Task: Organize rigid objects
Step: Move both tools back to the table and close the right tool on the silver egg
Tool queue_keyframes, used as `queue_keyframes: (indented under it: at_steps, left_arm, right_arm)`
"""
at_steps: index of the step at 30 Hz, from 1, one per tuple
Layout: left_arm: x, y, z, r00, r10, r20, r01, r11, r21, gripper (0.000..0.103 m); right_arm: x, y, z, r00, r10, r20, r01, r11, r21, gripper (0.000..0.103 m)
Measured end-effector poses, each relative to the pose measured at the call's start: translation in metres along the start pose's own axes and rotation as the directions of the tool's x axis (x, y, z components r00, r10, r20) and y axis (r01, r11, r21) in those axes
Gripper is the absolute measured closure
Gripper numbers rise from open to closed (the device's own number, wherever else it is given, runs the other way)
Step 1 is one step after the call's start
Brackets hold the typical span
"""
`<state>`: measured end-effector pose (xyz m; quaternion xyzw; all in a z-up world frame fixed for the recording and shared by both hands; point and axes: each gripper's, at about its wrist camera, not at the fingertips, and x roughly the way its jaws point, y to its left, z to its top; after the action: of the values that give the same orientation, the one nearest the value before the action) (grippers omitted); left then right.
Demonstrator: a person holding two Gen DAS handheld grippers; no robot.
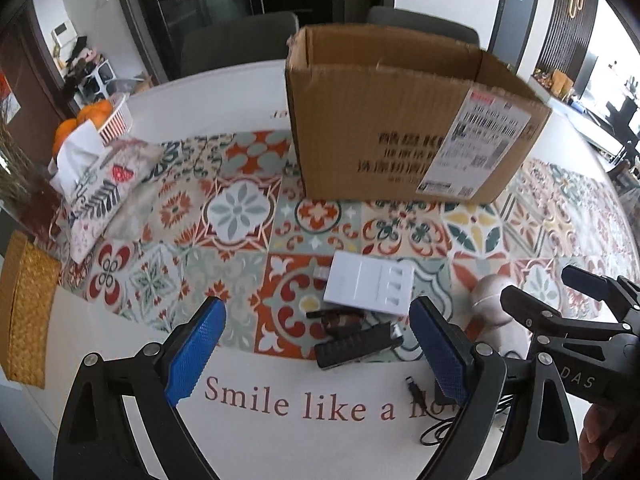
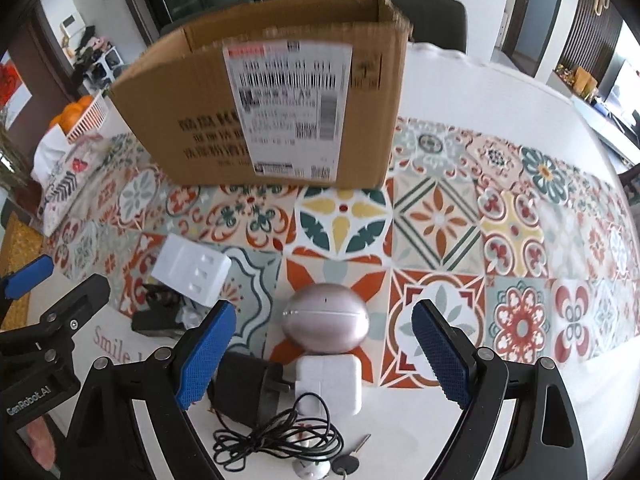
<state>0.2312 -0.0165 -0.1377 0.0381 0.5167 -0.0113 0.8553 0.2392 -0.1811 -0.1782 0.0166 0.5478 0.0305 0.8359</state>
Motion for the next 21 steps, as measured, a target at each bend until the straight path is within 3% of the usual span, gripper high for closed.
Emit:
queue_keyframes:
  at_steps: [8, 21]
  left_arm:
    - [0.023, 0.001, -0.015, 0.999, 0.016, -0.049, -0.017, 1.0, -0.023, 0.009]
    - [0.045, 0.003, -0.026, 0.997, 0.01, -0.082, -0.016, 0.998, -0.064, 0.009]
  right_arm:
    - [0.031, -0.004, -0.01, 0.998, -0.003, -0.069, 0.004, 1.0, 0.01, 0.013]
    - [0.059, -0.005, -0.014, 0.994, -0.016, -0.104, 0.018, 1.0, 0.019, 0.013]
